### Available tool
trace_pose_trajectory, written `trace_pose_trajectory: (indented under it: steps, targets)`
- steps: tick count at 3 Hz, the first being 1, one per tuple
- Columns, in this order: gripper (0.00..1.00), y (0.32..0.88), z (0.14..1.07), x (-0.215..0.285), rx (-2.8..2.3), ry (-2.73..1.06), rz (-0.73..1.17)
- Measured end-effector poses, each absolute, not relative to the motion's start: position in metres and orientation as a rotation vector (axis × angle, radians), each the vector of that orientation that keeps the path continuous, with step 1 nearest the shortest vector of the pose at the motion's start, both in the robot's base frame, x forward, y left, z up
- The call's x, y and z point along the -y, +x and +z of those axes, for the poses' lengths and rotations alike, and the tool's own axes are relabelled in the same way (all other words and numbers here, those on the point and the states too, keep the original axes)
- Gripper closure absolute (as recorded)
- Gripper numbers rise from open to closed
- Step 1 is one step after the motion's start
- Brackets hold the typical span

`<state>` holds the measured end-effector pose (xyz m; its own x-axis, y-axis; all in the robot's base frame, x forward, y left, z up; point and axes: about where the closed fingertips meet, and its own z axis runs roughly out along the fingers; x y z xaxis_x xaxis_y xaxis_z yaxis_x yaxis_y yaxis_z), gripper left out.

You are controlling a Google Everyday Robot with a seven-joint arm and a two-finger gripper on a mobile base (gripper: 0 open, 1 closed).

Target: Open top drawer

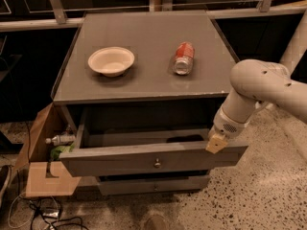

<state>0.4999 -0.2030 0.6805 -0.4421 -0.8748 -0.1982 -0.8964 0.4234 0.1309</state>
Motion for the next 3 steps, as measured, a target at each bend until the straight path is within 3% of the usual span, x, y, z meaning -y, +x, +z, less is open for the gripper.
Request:
trace_pose_trajectory:
  steps: [2, 3]
  targets:
    - [0.11, 0.4999, 0.6804, 0.2030, -2.565, -1.602, 0.331]
    - [0.00, 0.4998, 0.6803, 0.2030, -2.565, -1.602, 0.332]
